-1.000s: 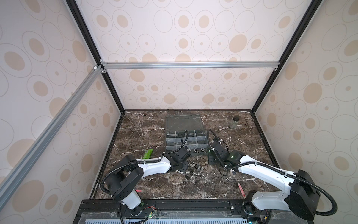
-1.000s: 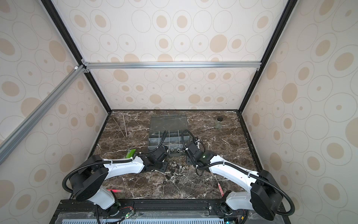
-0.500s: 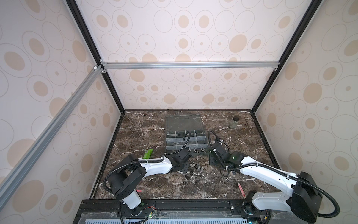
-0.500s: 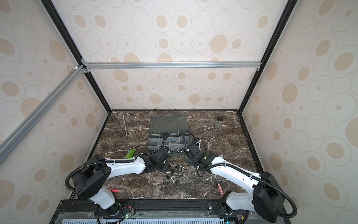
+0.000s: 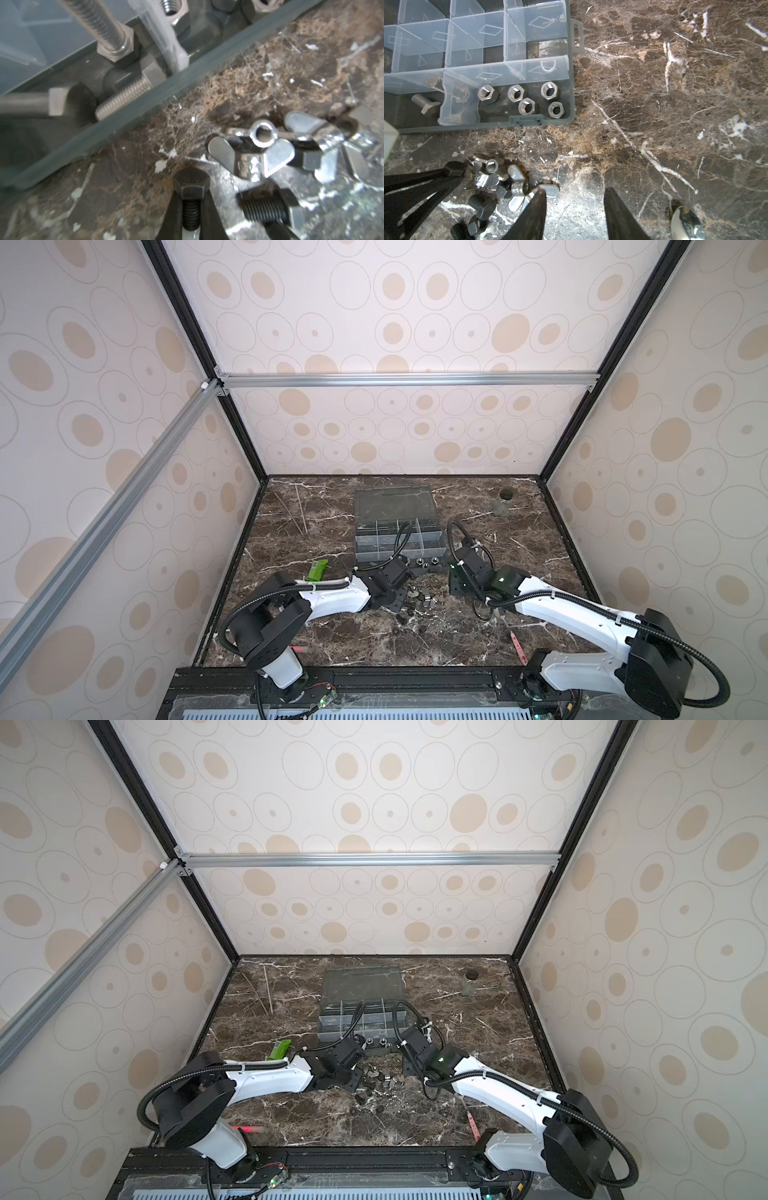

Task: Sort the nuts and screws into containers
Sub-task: 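Lift the black bolt off the pile with the left gripper, then carry the black bolt over the organizer compartments with the left gripper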

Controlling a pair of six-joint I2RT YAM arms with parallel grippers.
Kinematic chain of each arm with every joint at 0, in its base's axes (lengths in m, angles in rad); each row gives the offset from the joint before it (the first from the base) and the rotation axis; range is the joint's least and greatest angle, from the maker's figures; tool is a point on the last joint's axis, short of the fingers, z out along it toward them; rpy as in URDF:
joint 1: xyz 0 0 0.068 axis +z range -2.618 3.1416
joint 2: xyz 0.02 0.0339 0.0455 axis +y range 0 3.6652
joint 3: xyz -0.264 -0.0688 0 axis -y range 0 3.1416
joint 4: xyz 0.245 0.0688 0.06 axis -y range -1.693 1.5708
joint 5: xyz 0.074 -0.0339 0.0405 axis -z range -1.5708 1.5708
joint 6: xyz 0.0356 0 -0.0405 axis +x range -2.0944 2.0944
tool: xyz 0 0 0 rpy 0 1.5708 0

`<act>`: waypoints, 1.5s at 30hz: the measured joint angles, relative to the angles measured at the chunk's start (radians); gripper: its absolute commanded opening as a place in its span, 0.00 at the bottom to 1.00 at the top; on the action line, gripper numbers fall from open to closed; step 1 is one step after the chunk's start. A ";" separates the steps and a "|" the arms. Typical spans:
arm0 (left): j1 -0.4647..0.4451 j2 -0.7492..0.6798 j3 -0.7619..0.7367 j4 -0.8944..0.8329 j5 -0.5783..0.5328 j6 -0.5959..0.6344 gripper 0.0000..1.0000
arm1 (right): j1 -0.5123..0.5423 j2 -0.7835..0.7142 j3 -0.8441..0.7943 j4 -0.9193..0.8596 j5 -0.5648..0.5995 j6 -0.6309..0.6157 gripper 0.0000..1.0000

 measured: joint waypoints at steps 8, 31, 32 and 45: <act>0.075 -0.132 0.148 -0.045 -0.021 0.065 0.05 | 0.000 -0.028 -0.008 -0.014 0.009 0.003 0.48; 0.453 -0.002 0.179 0.049 0.060 0.152 0.10 | 0.000 -0.056 -0.021 -0.050 0.019 0.041 0.48; 0.456 0.003 0.179 0.052 0.062 0.152 0.12 | 0.000 -0.056 -0.025 -0.051 0.019 0.045 0.48; 0.465 0.008 0.179 0.118 0.106 0.125 0.31 | 0.000 -0.106 -0.062 -0.066 0.018 0.087 0.48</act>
